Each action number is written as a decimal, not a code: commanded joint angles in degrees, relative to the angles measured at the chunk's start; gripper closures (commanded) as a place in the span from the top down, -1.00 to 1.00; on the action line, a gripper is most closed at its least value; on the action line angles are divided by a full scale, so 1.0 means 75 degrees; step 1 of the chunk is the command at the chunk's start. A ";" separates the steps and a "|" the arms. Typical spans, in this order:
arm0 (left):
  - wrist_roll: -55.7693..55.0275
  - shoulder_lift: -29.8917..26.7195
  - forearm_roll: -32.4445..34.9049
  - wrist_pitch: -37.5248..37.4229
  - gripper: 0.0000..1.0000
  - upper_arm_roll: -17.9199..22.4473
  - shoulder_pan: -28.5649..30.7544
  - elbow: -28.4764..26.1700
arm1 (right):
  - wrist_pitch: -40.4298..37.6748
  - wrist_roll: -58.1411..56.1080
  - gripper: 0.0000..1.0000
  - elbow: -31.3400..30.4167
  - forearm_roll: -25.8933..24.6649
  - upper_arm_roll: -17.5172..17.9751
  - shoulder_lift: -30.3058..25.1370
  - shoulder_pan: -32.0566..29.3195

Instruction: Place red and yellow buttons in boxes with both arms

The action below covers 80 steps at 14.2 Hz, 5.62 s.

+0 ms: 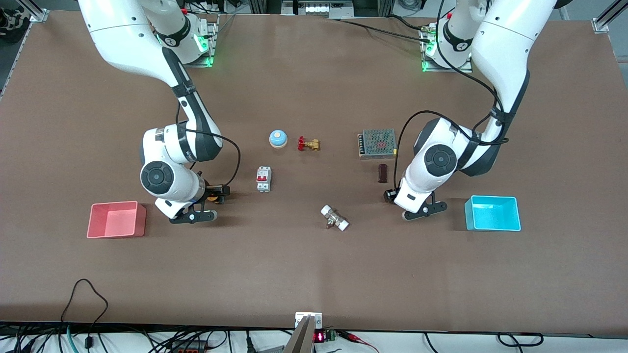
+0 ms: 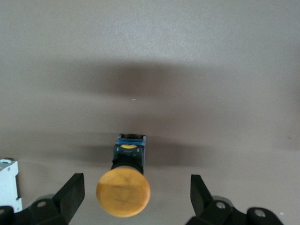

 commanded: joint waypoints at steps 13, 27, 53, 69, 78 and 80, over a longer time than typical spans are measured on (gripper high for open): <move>0.1201 -0.1281 0.0065 -0.0966 -0.50 -0.0017 0.1135 0.0111 | -0.1246 -0.0131 -0.52 0.0927 0.0078 -0.0121 -0.0542 -0.0076; 0.5234 -0.1189 -0.0006 -0.2047 -0.52 -0.0005 0.3174 0.0406 | -0.1449 -0.1911 -0.59 0.1867 -0.0450 -0.0637 -0.0099 -0.1810; 0.5281 -0.1912 -0.0029 -0.1352 1.00 -0.0263 0.3456 0.0406 | -0.0394 -0.2967 -0.58 0.1867 -0.0567 -0.0614 0.1109 -0.2807; 0.5398 -0.4960 -0.0908 -0.4505 1.00 0.0707 0.2287 0.0406 | -0.2314 -0.2873 1.00 0.1867 -0.0133 -0.0555 -0.1595 -0.2421; 0.5774 -0.5676 -0.1060 -0.5057 1.00 0.1835 0.1358 0.0394 | -0.4811 -0.1631 1.00 0.1623 -0.0320 -0.0590 -0.3659 -0.1764; 0.5750 -0.5665 -0.1060 -0.5080 1.00 0.1823 0.1358 0.0418 | -0.4695 -0.1561 1.00 0.0712 -0.0729 -0.0590 -0.4360 -0.1741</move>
